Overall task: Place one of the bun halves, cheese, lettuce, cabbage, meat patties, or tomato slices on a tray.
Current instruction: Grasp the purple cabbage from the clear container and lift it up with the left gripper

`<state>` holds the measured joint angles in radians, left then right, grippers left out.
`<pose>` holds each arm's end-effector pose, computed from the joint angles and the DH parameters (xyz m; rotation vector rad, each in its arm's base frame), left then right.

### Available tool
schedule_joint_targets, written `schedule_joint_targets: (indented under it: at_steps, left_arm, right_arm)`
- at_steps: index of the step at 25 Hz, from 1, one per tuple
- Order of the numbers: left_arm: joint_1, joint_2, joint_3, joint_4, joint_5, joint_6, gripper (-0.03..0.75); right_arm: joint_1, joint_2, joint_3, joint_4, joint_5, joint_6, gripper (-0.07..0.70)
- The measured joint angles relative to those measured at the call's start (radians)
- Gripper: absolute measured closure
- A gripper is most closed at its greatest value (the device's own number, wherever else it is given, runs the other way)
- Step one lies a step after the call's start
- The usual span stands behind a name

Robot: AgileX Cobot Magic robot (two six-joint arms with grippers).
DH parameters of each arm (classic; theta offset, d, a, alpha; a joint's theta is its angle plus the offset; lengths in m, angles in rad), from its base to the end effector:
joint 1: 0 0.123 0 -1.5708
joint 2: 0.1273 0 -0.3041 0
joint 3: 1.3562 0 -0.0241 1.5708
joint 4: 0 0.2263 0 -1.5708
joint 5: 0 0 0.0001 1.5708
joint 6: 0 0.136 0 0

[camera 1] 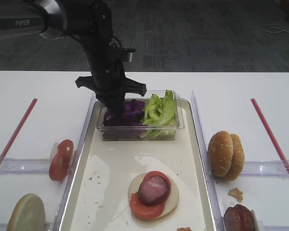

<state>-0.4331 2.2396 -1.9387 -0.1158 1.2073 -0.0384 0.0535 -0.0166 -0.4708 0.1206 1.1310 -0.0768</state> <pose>0.4150 -0.2081 0.1776 0.5421 2.9652 -0.2162 -0.0112 0.0142 0.2287 -0.1481 2.1183 0.1326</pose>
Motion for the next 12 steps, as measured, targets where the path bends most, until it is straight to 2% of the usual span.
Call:
schedule_joint_targets:
  at_steps: [12]
  left_arm:
    - [-0.015, -0.01, 0.0, 0.038, 0.014, -0.004, 0.676]
  right_arm:
    - [0.0, 0.0, 0.0, 0.0, 0.0, 0.0, 0.618]
